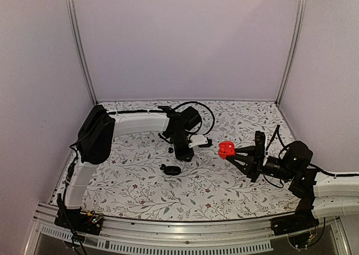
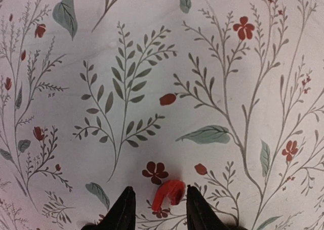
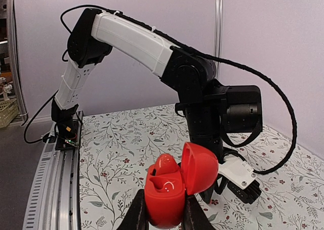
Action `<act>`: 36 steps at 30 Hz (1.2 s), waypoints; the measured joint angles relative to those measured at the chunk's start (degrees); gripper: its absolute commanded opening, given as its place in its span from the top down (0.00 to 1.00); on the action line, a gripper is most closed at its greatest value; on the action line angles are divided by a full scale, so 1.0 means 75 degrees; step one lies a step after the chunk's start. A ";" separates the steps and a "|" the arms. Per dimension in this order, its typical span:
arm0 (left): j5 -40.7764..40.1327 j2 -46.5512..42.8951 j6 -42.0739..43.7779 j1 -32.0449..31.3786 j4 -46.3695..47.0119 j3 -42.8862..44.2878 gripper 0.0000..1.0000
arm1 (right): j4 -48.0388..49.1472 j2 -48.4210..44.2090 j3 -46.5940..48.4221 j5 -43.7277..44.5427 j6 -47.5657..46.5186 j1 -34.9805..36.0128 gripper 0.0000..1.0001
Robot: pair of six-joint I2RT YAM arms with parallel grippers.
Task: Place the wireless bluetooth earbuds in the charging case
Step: Pick up the right earbud from the center of the board.
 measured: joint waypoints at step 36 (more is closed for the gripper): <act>0.0230 0.0344 -0.0187 0.0131 -0.0149 0.0268 0.76 | -0.0003 0.0114 0.0017 0.0280 -0.0184 0.0000 1.00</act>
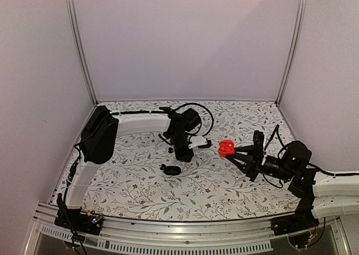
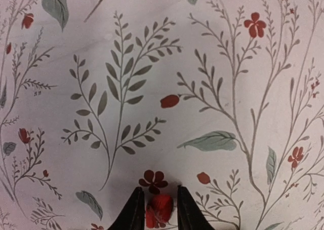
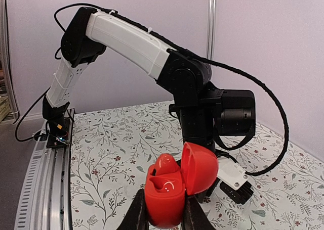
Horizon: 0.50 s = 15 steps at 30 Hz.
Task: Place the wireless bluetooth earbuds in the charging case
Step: Pick up the right earbud from the center of the board.
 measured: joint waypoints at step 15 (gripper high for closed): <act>0.0009 -0.0055 0.0015 0.0029 0.0052 -0.0111 0.88 | -0.0003 0.0105 0.0003 0.0029 -0.0035 0.0000 1.00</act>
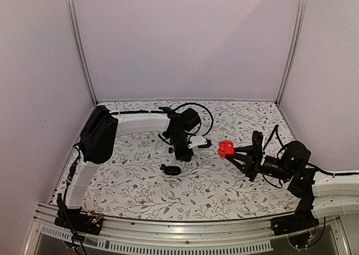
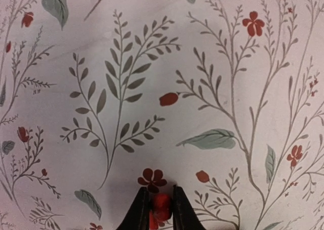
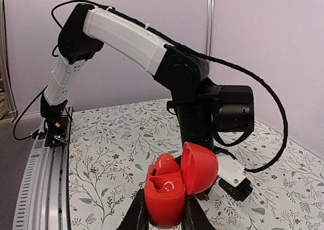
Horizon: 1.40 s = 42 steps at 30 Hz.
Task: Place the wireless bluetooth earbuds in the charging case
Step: Pick up the right earbud from the center of the board, then place the right earbud at the center of the board.
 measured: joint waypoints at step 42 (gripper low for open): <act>-0.1999 -0.5995 -0.8921 0.0930 0.3809 -0.8140 0.94 | 0.0516 0.0283 0.0268 0.0886 -0.0029 -0.0012 1.00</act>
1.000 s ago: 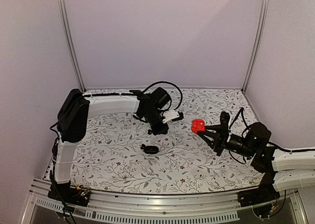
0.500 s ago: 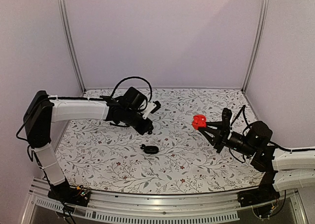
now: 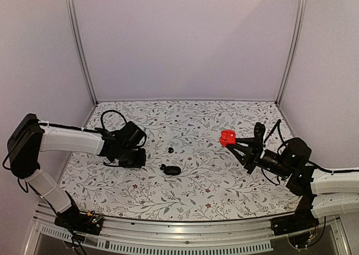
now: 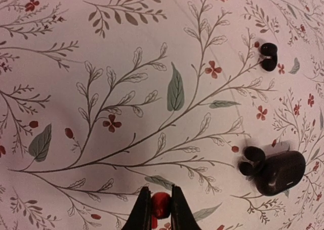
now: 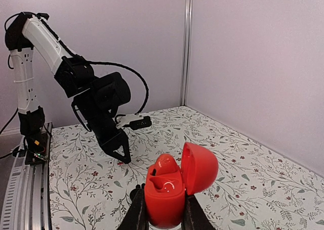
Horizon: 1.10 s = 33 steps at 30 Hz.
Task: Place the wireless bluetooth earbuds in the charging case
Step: Place the right earbud at the center of the board, then pick up the right earbud from the center of the board.
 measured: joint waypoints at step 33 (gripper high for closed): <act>0.1513 0.1734 0.1040 0.0737 -0.3302 0.2034 0.69 | -0.0157 -0.0189 0.0000 -0.0050 0.0055 -0.0006 1.00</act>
